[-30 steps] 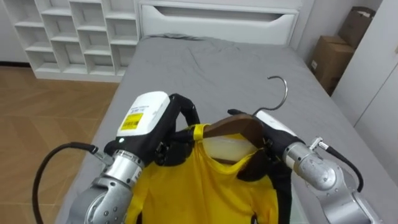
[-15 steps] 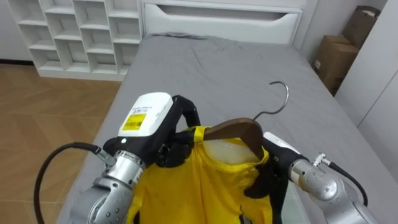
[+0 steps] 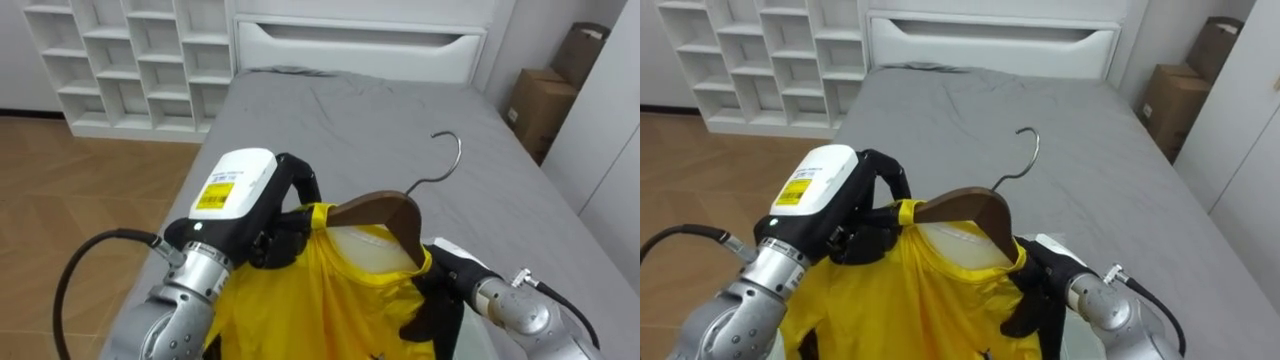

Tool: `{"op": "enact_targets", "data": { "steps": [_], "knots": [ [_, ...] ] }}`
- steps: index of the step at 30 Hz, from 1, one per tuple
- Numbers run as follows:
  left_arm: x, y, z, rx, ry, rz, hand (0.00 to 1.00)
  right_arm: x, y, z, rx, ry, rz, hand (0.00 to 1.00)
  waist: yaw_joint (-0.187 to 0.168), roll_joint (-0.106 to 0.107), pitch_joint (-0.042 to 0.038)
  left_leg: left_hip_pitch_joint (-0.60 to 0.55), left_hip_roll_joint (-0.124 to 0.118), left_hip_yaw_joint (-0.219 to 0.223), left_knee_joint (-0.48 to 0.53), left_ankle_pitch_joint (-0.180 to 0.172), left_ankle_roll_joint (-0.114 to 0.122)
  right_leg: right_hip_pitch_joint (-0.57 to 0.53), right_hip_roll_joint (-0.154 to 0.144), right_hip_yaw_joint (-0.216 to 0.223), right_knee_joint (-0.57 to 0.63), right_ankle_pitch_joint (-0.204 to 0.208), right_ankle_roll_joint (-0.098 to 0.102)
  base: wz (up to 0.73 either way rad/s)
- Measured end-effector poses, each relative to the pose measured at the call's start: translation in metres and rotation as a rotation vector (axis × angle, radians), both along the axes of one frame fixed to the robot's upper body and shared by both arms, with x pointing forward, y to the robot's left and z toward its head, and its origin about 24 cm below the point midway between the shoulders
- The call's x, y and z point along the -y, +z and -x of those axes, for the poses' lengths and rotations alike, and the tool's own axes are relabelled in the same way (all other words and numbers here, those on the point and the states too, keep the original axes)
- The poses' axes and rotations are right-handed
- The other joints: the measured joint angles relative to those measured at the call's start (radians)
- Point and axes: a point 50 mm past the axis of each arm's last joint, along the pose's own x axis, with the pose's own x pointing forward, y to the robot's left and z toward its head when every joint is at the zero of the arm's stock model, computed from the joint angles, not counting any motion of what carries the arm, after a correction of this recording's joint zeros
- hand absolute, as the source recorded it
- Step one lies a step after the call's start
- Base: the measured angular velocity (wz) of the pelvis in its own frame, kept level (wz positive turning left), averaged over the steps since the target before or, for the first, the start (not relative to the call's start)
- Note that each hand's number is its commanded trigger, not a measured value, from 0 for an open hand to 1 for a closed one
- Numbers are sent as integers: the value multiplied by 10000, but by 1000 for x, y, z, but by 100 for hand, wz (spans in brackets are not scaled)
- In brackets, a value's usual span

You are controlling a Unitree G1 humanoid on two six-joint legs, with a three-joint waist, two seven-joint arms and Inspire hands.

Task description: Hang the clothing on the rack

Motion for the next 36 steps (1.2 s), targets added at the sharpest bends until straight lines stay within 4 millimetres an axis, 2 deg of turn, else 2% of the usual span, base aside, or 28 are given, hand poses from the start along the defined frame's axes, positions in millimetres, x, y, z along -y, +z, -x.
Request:
{"op": "enact_targets", "data": {
  "steps": [9,10,11,12,14,26,36],
  "knots": [
    [-1,3,1,150,-42,-89,100,0,-1,0,2,-52,6,1,3,1,4,37,5,23,-59,0,0,2,12,1,-16,0,0,0],
    [-1,3,1,151,-43,-89,100,0,-1,0,3,-56,7,19,3,1,5,35,6,23,-69,0,0,-6,12,1,-19,0,0,0],
    [-1,3,1,151,-44,-89,100,0,-1,0,7,-58,10,59,5,2,7,33,7,24,-73,-1,0,-10,14,5,-25,0,0,0],
    [-1,3,1,152,-44,-90,100,0,-1,0,13,-63,12,82,6,2,9,33,7,25,-74,-1,0,-10,14,7,-28,0,0,0],
    [-1,4,1,168,-50,-85,100,0,-1,0,57,-92,22,100,6,5,14,33,7,25,-75,-1,-1,-12,16,12,-32,0,0,0],
    [-1,4,1,178,-64,-76,100,1,0,0,90,-120,31,100,-22,63,93,56,15,66,-167,-1,-2,-37,37,50,-50,-1,1,0],
    [-1,4,1,227,-27,-40,100,1,0,0,161,-189,-69,100,-18,82,113,55,15,59,-189,-1,-1,-47,34,40,-69,-1,2,0]
  ]
}}
